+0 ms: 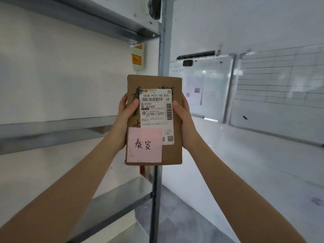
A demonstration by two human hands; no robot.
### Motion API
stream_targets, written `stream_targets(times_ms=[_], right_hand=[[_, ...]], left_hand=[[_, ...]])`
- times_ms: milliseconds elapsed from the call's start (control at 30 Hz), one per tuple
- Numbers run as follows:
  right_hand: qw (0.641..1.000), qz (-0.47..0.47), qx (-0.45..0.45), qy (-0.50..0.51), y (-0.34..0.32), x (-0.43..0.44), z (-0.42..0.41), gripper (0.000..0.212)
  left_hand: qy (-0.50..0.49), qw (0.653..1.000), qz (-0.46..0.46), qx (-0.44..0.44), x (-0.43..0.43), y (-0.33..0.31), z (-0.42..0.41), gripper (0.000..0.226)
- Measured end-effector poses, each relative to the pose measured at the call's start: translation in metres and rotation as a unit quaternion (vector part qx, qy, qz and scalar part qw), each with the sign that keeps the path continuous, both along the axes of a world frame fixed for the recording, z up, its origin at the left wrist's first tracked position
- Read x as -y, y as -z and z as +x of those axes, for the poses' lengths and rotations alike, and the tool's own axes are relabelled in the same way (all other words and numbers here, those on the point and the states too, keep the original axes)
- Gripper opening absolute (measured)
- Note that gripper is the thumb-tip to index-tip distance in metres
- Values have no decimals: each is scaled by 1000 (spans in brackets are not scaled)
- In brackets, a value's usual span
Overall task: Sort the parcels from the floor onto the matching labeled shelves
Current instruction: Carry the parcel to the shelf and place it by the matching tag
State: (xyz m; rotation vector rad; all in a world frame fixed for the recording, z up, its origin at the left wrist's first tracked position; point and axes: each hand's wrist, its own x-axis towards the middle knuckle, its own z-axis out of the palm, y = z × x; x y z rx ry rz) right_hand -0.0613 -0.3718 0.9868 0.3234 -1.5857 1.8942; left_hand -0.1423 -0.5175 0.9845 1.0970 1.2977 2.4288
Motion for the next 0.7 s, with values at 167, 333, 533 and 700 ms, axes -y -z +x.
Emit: stream_targets(times_ms=[167,333,533,700], right_hand=[[995,14,5,-100,-3,94,-47,70],[982,14,2,-190,-9,209,-76,72],[959,0,6,-283,-7,361,-86,73],[932,9,5,-363,-7,489,-74,71]], left_hand=[[-123,992,2,1,112,-3,-6,66],[-234,972,5,-11,230,-5,2,67],[-338,941,12,5,376,-5,28,61],[-410,912,23,-3,496,-4,67,68]])
